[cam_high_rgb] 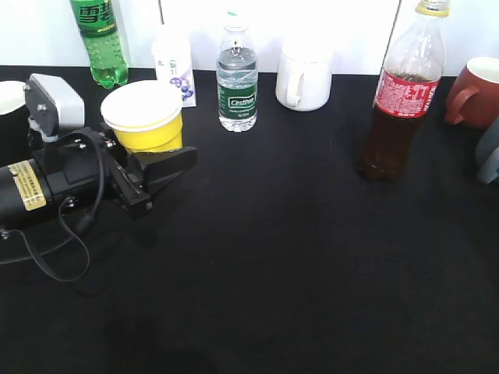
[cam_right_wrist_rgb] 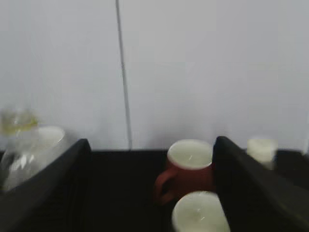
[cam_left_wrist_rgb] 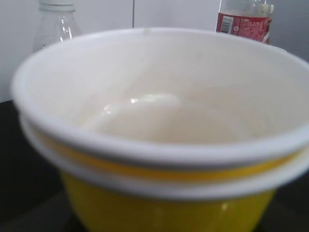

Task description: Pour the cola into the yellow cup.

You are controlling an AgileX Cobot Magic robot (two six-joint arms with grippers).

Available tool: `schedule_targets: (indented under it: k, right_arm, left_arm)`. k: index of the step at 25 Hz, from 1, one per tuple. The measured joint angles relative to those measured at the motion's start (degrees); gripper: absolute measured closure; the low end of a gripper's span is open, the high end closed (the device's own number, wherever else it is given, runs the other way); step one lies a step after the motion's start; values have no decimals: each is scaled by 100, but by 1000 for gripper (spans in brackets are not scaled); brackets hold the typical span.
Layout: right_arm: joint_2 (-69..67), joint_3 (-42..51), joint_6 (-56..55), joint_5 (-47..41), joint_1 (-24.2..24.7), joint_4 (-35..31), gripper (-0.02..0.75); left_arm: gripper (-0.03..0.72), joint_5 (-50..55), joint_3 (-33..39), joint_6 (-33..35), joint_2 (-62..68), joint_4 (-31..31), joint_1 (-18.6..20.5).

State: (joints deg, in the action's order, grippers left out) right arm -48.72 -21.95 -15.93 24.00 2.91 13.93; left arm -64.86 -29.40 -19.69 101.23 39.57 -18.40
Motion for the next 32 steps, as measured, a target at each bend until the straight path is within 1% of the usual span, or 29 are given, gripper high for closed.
schedule_targets:
  k: [2,5,7,8,9,11,13,16,18,20,24,26,32]
  right_arm:
    - [-244,486,-867,775,0,994,153]
    - [-674,642,-2034,999,0,2553,153]
    - [-959,642,-2517,1053,0,3246,146]
    - [-1114,644,-2584,1077,0,3373,119]
    - [-1292,644,-2602,1201,0,3433,90]
    - [-1809,632,-2556,1548,0,3475,69]
    - [-2350,605,-2321,1923,0,3465,68]
    - [-2931,567,-1684,2328,0,2905,68]
    - [-3341,348,-1522,2580,0,2859,69]
    - [-3754,48,-1487,2597,0,2841,69]
    - [-4443,-578,-1487,2709,0,3048,70]
    - [-4676,-764,-1487,2785,0,3095,70]
    - [-5371,-1257,-1508,3136,0,3515,70]
  left_arm:
    - [250,0,0,0,0,0,0]
    - [250,0,0,0,0,0,0]
    - [250,0,0,0,0,0,0]
    - [250,0,0,0,0,0,0]
    - [250,0,0,0,0,0,0]
    - [250,0,0,0,0,0,0]
    - [250,0,0,0,0,0,0]
    - [250,0,0,0,0,5,0]
    - [250,0,0,0,0,18,0]
    - [250,0,0,0,0,23,0]
    - [250,0,0,0,0,23,0]
    - [250,-4,0,0,0,23,0]
    - [250,-21,0,0,0,23,0]
